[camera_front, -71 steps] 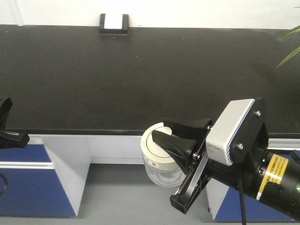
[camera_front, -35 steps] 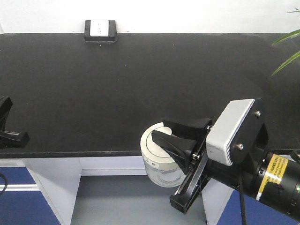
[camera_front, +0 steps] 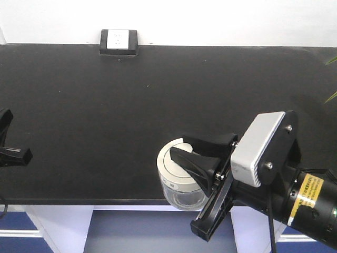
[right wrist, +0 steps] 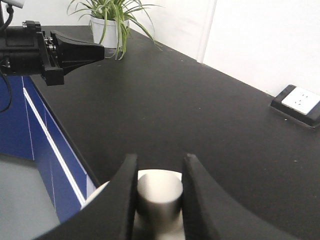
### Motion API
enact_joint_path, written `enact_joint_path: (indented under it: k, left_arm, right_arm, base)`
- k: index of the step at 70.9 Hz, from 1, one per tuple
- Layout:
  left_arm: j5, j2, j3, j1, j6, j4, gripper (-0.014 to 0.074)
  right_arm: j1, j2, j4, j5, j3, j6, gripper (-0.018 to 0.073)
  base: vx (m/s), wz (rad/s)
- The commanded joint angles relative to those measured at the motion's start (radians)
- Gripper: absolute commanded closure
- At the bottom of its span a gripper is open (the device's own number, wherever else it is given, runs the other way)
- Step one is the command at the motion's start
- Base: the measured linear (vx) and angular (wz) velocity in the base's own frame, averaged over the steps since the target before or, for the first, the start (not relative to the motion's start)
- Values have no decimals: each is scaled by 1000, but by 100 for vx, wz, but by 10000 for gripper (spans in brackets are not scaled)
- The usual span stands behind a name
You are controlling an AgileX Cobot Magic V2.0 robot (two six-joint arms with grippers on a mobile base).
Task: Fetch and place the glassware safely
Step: 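Hold the jar in the right gripper above the black benchtop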
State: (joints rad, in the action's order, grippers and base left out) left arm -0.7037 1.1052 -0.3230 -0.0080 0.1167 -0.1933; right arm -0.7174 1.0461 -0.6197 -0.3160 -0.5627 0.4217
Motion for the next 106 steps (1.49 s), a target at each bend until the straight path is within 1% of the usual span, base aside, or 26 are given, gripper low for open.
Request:
enact_joint_path:
  k: [1, 44, 106]
  left_arm:
    - [-81, -11, -22, 2, 8, 11, 603]
    - [-81, -11, -22, 2, 8, 11, 603]
    - [-81, -11, -22, 2, 8, 11, 603]
  right_arm:
    - [1, -21, 16, -86, -30, -1, 560]
    - [1, -21, 16, -86, -30, -1, 560]
    - [1, -21, 16, -86, -30, -1, 560]
  base:
    - [15, 0]
    - [12, -1]
    - [5, 0]
